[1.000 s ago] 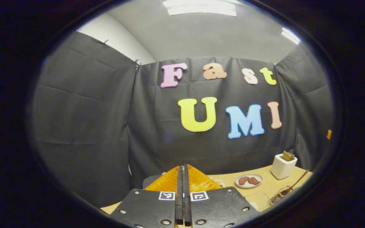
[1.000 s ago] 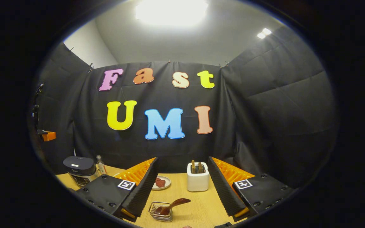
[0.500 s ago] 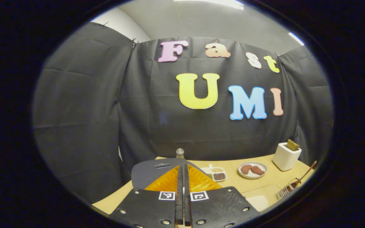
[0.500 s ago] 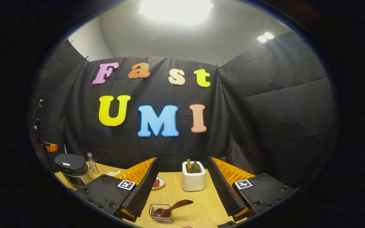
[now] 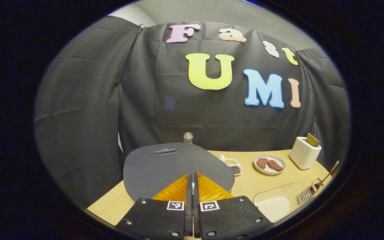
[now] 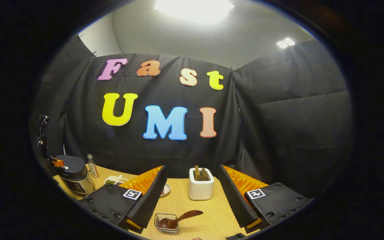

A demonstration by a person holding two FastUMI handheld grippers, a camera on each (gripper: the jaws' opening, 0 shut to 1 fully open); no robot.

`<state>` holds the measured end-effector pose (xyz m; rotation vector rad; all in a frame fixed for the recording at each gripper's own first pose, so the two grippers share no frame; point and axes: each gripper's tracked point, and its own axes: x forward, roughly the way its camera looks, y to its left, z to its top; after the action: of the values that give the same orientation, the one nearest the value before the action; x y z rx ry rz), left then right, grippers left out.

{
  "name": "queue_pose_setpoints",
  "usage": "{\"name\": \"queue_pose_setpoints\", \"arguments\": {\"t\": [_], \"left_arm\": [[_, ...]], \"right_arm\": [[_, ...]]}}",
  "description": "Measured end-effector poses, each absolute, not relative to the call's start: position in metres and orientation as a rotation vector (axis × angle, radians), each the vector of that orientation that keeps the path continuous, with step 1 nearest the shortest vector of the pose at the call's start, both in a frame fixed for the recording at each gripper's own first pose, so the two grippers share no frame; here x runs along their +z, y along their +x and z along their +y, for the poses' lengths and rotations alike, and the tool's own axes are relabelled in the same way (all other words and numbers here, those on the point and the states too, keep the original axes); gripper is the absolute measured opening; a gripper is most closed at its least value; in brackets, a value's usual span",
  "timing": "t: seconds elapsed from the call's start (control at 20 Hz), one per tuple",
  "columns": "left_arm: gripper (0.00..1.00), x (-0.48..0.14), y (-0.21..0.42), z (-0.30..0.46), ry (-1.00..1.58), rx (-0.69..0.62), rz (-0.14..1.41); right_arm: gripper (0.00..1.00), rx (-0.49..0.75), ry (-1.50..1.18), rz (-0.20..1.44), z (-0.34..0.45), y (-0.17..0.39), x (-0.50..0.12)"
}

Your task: Close the left gripper, press the button to open the rice cooker; take a wooden spoon from the chopstick holder with the right hand, scoop a spoonful of rice and pour it into the rice cooker, then put the wooden spoon back into the chopstick holder.

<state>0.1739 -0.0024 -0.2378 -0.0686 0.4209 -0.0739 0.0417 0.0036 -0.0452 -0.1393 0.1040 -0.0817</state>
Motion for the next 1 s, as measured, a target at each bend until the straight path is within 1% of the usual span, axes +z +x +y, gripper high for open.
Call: {"name": "queue_pose_setpoints", "arguments": {"t": [0.05, 0.1, 0.2, 0.25, 0.3, 0.35, 0.4, 0.45, 0.55, 0.6, 0.65, 0.75, 0.8, 0.85, 0.9, 0.95, 1.0], "left_arm": [[0.03, -0.243, 0.173, -0.003, -0.075, -0.073, 0.433], [0.02, -0.246, 0.173, -0.003, -0.078, -0.072, 0.439], [0.04, -0.252, 0.173, -0.004, -0.078, -0.070, 0.446], [0.03, -0.253, 0.172, -0.005, -0.075, -0.069, 0.449], [0.04, -0.255, 0.172, -0.005, -0.069, -0.073, 0.453], [0.04, -0.258, 0.169, -0.004, -0.079, -0.071, 0.464], [0.04, -0.259, 0.170, -0.005, -0.101, -0.065, 0.468], [0.04, -0.264, 0.167, -0.007, -0.114, -0.071, 0.501], [0.03, -0.265, 0.166, -0.008, -0.112, -0.074, 0.475], [0.02, -0.260, 0.167, -0.006, -0.094, -0.071, 0.448], [0.02, -0.256, 0.167, -0.005, -0.077, -0.068, 0.436], [0.02, -0.248, 0.167, -0.003, -0.066, -0.064, 0.429], [0.02, -0.242, 0.168, -0.002, -0.070, -0.062, 0.435], [0.02, -0.234, 0.168, -0.002, -0.081, -0.060, 0.424], [0.02, -0.222, 0.172, 0.001, -0.086, -0.057, 0.398], [0.02, -0.209, 0.174, 0.002, -0.080, -0.053, 0.372], [0.02, -0.198, 0.178, 0.005, -0.066, -0.047, 0.348]], "right_arm": [[0.98, -0.079, -0.142, 0.100, 0.004, 0.044, -0.044], [0.94, -0.077, -0.147, 0.096, 0.005, 0.045, -0.043], [0.94, -0.073, -0.156, 0.096, 0.006, 0.046, -0.043], [0.98, -0.070, -0.157, 0.098, 0.007, 0.045, -0.043], [0.94, -0.068, -0.155, 0.101, 0.007, 0.046, -0.044], [0.98, -0.066, -0.151, 0.103, 0.008, 0.046, -0.044], [0.94, -0.063, -0.144, 0.106, 0.009, 0.047, -0.046], [0.94, -0.058, -0.137, 0.107, 0.011, 0.048, -0.046], [0.94, -0.047, -0.132, 0.107, 0.014, 0.048, -0.047], [0.94, -0.043, -0.133, 0.107, 0.015, 0.048, -0.047], [0.99, -0.042, -0.133, 0.104, 0.015, 0.049, -0.046], [0.99, -0.034, -0.122, 0.095, 0.016, 0.048, -0.042], [0.94, -0.033, -0.120, 0.096, 0.016, 0.049, -0.044], [0.98, -0.032, -0.118, 0.098, 0.015, 0.048, -0.045], [0.98, -0.029, -0.112, 0.100, 0.015, 0.048, -0.045], [0.94, -0.025, -0.104, 0.103, 0.015, 0.047, -0.045], [0.98, -0.021, -0.097, 0.105, 0.015, 0.047, -0.047]]}}
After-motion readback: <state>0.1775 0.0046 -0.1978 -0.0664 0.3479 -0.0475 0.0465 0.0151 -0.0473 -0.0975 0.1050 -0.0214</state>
